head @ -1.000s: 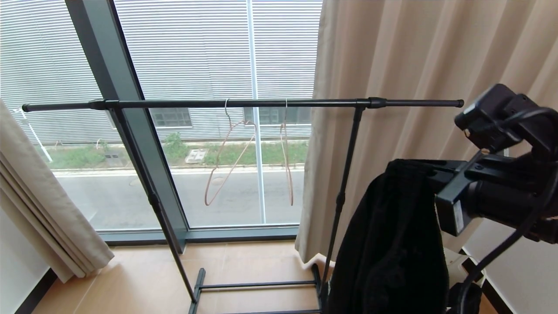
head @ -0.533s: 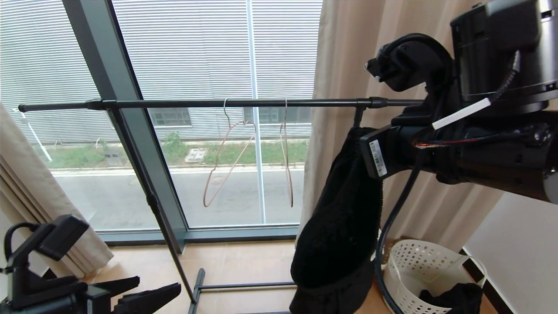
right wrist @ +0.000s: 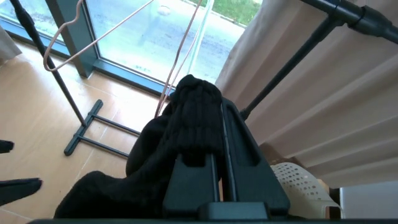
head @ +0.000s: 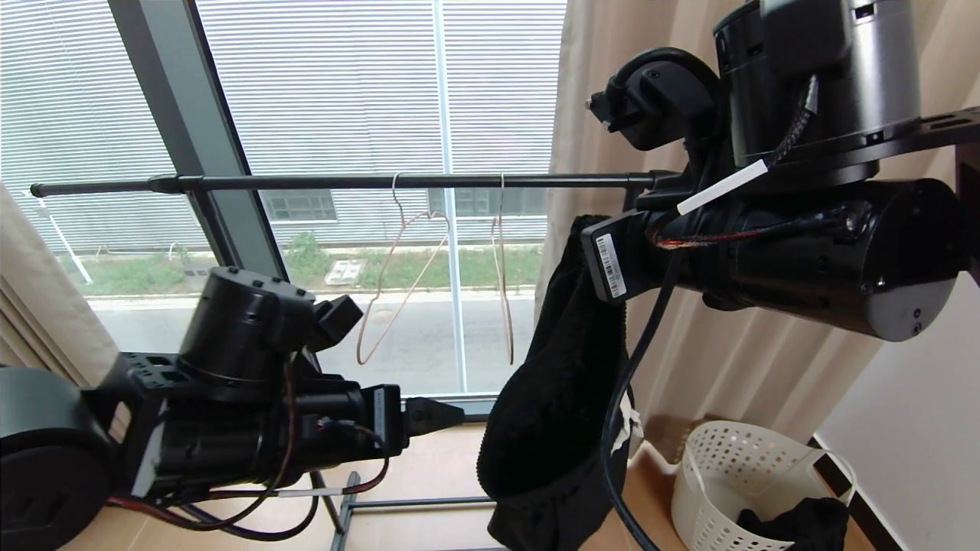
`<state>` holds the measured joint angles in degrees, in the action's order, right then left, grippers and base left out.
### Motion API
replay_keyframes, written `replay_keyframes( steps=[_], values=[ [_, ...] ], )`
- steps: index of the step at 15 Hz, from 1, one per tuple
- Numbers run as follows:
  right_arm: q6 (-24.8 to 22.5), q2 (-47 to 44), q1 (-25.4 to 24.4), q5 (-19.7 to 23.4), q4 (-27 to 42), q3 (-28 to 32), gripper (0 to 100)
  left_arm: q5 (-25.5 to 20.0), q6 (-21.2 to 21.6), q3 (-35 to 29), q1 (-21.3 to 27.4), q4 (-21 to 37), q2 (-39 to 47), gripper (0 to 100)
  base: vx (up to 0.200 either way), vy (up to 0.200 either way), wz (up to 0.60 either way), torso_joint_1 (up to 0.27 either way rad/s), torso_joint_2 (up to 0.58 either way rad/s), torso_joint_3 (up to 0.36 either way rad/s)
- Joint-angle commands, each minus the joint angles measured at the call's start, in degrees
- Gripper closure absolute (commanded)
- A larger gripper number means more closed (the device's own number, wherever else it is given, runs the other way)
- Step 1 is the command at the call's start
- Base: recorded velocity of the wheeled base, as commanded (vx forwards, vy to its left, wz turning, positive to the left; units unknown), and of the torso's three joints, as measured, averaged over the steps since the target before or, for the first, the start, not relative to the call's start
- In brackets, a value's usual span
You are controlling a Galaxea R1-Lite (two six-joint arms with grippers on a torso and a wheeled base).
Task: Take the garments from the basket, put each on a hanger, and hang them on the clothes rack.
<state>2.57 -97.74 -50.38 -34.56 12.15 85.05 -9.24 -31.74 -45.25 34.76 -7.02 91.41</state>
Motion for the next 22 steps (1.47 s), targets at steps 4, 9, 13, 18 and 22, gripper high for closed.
replay_keyframes(
  steps=[4,9,13,18,22],
  values=[
    [1.1,-1.1,-0.8,0.0,-0.1,0.9,100,2.6,-0.3,-9.1,7.3,-0.2,13.9,0,0.0,0.0,0.0,0.0,0.0,0.0],
    [1.2,-0.9,-0.6,-0.5,0.2,0.0,100,3.9,-1.7,-7.6,7.6,-0.2,6.4,0,0.0,0.0,0.0,0.0,0.0,0.0],
    [1.1,-2.5,-0.5,-2.2,-0.1,0.9,100,3.5,-1.3,-5.1,7.7,-0.2,1.3,0,0.0,0.0,0.0,0.0,0.0,0.0],
    [1.1,-2.5,-0.5,-2.3,-0.1,2.6,100,3.9,-0.9,-5.1,9.2,-0.4,6.2,0,0.0,0.0,0.0,0.0,0.0,0.0],
    [1.2,-1.0,0.4,-2.2,-0.1,2.6,100,7.7,-0.9,-4.1,8.7,-0.4,13.0,0,0.0,0.0,0.0,0.0,0.0,0.0]
  ],
)
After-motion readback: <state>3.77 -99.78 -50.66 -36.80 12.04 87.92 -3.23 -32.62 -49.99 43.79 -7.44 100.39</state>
